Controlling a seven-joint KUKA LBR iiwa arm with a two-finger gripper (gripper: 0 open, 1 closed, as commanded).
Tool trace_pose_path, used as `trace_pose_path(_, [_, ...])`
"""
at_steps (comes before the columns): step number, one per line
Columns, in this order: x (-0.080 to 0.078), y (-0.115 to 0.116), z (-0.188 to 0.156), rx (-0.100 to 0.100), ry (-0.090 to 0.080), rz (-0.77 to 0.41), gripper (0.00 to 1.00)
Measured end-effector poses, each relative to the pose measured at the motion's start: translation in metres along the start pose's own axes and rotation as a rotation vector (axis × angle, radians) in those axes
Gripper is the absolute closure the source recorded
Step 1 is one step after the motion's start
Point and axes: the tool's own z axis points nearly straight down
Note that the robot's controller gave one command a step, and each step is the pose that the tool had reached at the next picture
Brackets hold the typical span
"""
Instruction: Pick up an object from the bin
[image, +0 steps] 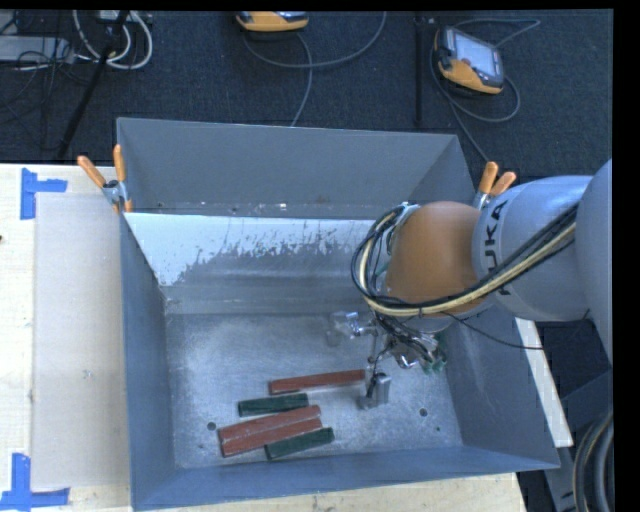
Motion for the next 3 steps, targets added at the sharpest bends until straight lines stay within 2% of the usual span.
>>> trace_pose_path(1, [-0.001, 0.000, -0.001, 0.000, -0.001, -0.002, 1.00])
trace_pose_path(2, [0.003, 0.018, -0.131, 0.003, -0.011, -0.071, 1.00])
trace_pose_path(3, [0.005, 0.018, -0.126, 0.001, -0.004, -0.070, 0.00])
